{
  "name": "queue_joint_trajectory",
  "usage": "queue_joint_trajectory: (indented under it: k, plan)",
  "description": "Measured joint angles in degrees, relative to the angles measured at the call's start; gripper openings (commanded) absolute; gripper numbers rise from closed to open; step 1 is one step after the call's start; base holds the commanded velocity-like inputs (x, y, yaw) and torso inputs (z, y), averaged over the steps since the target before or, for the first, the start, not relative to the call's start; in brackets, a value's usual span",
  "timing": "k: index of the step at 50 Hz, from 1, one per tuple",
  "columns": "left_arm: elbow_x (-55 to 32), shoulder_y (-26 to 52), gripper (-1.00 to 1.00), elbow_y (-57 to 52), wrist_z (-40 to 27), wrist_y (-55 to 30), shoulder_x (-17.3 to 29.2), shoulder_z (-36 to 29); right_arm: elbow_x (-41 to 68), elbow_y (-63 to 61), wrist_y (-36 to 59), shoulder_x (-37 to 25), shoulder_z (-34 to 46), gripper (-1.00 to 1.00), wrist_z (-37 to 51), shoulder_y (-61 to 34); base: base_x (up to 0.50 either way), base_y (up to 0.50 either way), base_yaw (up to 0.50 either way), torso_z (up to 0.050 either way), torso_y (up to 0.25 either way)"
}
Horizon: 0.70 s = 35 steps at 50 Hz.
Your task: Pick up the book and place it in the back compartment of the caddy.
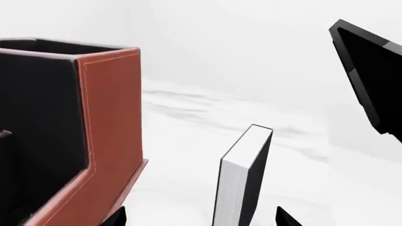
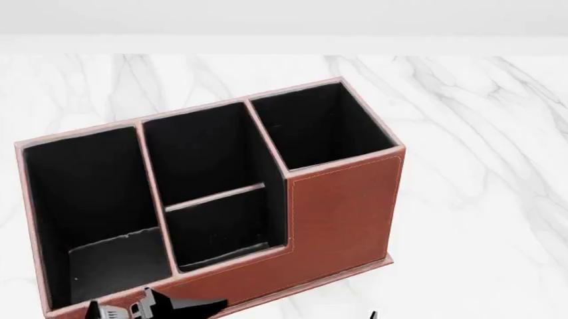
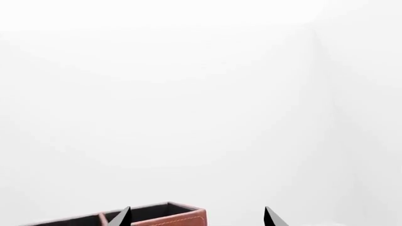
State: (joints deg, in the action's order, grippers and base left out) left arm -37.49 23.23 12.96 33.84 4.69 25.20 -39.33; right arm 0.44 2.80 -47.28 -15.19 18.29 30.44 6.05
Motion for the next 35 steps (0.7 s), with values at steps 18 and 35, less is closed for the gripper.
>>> queue_joint_trajectory:
  k: [18,35]
  plan:
    - [1.5,1.8,1.00,4.0,1.6,-0.1,-3.1,-2.0,0.1,0.3,-0.1,-0.2,0.4,1.00,0.3,-0.2,0.00,0.00,0.00,0.000,0.000]
    - [3.3,4.1,1.00,8.4,2.3,-0.7,-6.0,-3.8,0.1,0.3,-0.1,-0.4,0.6,1.00,0.6,-0.3,0.00,0.00,0.00,0.000,0.000]
